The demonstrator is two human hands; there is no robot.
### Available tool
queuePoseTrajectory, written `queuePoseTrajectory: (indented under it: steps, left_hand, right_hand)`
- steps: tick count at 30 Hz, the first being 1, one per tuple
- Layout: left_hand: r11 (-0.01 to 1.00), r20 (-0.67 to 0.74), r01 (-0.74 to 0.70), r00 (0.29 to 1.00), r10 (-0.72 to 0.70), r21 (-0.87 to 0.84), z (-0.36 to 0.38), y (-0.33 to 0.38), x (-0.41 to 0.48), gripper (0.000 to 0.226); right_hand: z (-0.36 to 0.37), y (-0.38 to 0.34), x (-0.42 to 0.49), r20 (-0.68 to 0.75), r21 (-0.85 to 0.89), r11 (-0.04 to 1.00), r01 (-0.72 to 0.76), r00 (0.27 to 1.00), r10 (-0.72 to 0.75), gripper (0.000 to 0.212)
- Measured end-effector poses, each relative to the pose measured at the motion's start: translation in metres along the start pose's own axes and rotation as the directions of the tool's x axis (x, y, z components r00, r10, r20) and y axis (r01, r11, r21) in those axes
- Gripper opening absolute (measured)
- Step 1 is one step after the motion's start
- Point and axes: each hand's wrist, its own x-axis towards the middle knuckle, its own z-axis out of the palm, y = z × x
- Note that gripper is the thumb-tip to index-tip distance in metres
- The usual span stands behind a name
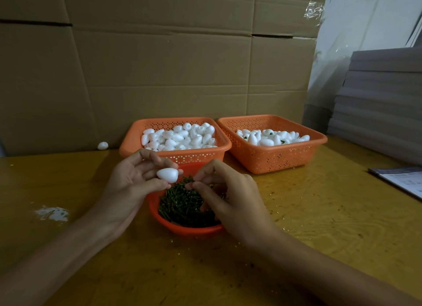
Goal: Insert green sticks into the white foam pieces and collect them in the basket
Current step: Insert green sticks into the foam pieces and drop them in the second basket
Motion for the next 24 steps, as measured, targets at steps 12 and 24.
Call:
queuePoseTrajectory:
  steps: [12,24]
  left_hand:
    - [1.000,-0.017,0.008,1.000,-0.008,0.009,-0.0008,0.0000,-0.0009,0.038]
    - [0.996,0.001,0.008,1.000,-0.008,0.085,0.0039,0.0041,-0.0035,0.026]
  right_hand:
    - [-0.0002,0.0007,0.0012,-0.016,-0.015,1.000,-0.023,1.000,0.023,0.013]
    - [-0.0002,-0.0011,0.0006,-0.007,-0.001,1.000,-0.024,1.000,0.024,0.012]
